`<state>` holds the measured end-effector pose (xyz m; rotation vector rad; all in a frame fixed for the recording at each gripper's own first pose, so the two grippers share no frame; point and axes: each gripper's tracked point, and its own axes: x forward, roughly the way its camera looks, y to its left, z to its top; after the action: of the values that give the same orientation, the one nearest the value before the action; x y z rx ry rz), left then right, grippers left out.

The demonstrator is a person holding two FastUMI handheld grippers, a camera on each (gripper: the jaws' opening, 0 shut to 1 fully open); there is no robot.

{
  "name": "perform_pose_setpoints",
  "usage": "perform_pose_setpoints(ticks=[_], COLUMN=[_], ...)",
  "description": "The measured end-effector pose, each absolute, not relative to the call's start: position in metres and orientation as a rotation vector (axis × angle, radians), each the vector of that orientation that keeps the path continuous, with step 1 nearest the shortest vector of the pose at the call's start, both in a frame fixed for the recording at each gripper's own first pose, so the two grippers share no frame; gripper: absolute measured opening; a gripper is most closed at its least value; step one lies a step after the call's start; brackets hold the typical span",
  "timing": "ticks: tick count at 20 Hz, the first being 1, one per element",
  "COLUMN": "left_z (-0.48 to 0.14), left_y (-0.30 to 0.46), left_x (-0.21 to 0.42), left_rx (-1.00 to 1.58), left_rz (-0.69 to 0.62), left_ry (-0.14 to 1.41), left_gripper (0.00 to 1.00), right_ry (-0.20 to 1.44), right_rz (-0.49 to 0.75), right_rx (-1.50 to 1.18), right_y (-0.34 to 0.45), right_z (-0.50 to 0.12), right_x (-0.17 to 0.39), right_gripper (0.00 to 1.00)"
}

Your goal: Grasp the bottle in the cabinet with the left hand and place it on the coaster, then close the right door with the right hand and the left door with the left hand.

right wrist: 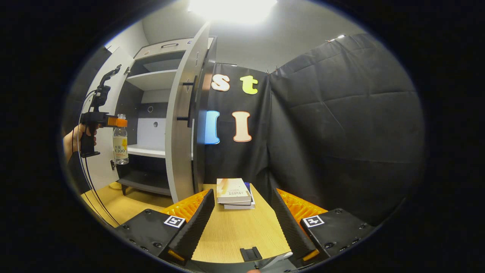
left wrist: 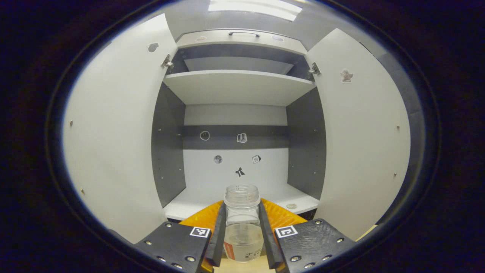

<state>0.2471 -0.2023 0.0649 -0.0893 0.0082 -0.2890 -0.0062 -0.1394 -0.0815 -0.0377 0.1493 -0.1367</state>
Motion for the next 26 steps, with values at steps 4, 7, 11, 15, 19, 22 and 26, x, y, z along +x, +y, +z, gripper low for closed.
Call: perform_pose_setpoints(ticks=[4, 7, 11, 15, 19, 22, 26], left_z=[0.049, 0.037, 0.016, -0.011, -0.046, -0.073, -0.104], left_y=[-0.208, -0.212, -0.221, -0.228, -0.229, -0.231, -0.232], left_x=[0.229, 0.214, 0.2, 0.188, 0.177, 0.169, 0.159], left_rx=[-0.102, -0.096, -0.11, -0.12, -0.143, -0.15, -0.17], left_rz=[-0.298, -0.31, -0.333, -0.348, -0.347, -0.348, -0.348], left_ry=[0.012, -0.002, -0.007, 0.003, 0.028, 0.055, 0.084], left_gripper=[0.47, 0.47, 0.47, 0.47, 0.47, 0.46, 0.47], right_ry=[0.155, 0.161, 0.161, 0.179, 0.191, 0.197, 0.21], right_rz=[-0.116, -0.103, -0.101, -0.098, -0.088, -0.079, -0.072], right_rx=[-0.035, -0.032, -0.031, -0.033, -0.049, -0.056, -0.053], right_y=[-0.14, -0.139, -0.141, -0.14, -0.137, -0.136, -0.135], right_z=[-0.087, -0.094, -0.101, -0.108, -0.112, -0.113, -0.118], right_x=[-0.013, -0.018, -0.024, -0.028, -0.029, -0.029, -0.028], right_gripper=[0.96, 0.96, 0.96, 0.96, 0.96, 0.96, 0.96])
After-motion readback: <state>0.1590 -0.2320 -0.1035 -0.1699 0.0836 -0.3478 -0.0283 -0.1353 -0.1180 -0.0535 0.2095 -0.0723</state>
